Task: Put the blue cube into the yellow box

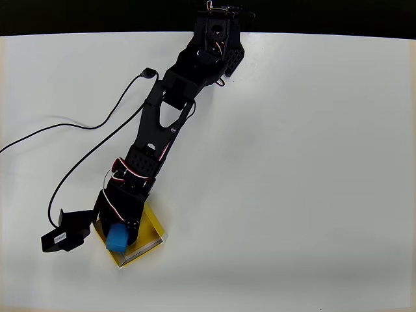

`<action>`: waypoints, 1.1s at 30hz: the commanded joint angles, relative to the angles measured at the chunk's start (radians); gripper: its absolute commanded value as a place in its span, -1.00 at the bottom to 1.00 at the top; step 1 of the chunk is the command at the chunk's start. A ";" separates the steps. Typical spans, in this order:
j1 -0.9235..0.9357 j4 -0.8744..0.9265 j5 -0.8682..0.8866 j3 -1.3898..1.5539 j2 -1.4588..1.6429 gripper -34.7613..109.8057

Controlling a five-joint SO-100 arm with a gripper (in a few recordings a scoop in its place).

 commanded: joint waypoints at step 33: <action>-0.267 0.021 0.002 0.759 1.243 -0.38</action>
